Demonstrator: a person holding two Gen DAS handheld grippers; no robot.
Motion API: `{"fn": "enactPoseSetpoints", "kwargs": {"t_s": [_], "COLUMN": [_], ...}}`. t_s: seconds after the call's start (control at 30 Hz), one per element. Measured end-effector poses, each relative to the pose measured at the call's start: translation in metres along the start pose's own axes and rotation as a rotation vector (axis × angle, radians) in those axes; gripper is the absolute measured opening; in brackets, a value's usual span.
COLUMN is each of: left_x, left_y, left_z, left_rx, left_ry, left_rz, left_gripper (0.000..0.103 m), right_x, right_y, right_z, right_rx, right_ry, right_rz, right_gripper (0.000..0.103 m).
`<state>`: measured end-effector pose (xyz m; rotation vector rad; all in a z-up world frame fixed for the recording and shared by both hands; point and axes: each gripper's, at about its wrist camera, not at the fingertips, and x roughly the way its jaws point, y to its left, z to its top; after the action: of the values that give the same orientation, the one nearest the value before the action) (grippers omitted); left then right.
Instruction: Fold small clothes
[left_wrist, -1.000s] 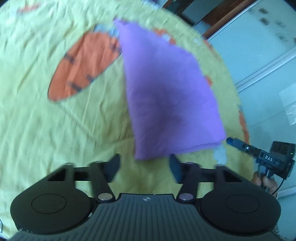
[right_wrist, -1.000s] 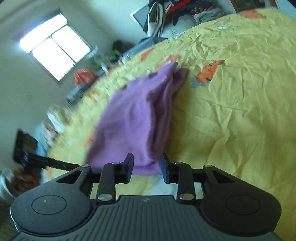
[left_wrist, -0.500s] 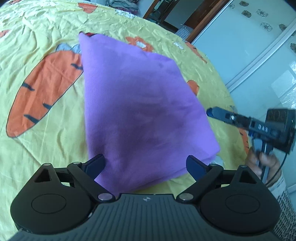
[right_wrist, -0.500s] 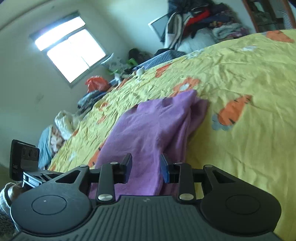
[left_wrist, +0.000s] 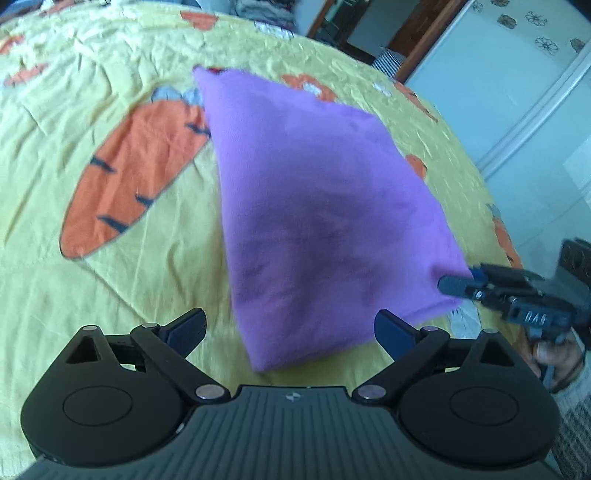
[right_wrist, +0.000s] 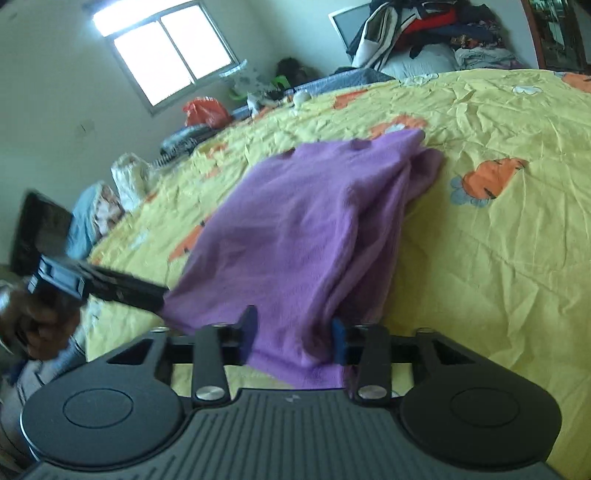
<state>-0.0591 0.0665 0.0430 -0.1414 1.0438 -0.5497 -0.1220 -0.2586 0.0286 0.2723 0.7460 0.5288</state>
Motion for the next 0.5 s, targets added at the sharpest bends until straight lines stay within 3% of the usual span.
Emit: {"fn": "enactPoseSetpoints", "kwargs": {"t_s": [0.23, 0.43, 0.5], "left_x": [0.01, 0.019, 0.019], "left_y": [-0.012, -0.013, -0.013], "left_z": [-0.001, -0.006, -0.006], "left_rx": [-0.01, -0.009, -0.013], "left_ry": [0.006, 0.03, 0.034], "left_rz": [-0.001, 0.011, 0.013], "left_gripper": [0.099, 0.1, 0.1], "right_x": [-0.004, -0.001, 0.007], "right_y": [0.024, 0.023, 0.023], "right_z": [0.006, 0.026, 0.032], "right_rx": [-0.112, -0.146, -0.16], "right_ry": [-0.01, -0.046, -0.041], "right_rz": [-0.236, -0.257, -0.253], "right_gripper": [0.029, 0.03, 0.035]}}
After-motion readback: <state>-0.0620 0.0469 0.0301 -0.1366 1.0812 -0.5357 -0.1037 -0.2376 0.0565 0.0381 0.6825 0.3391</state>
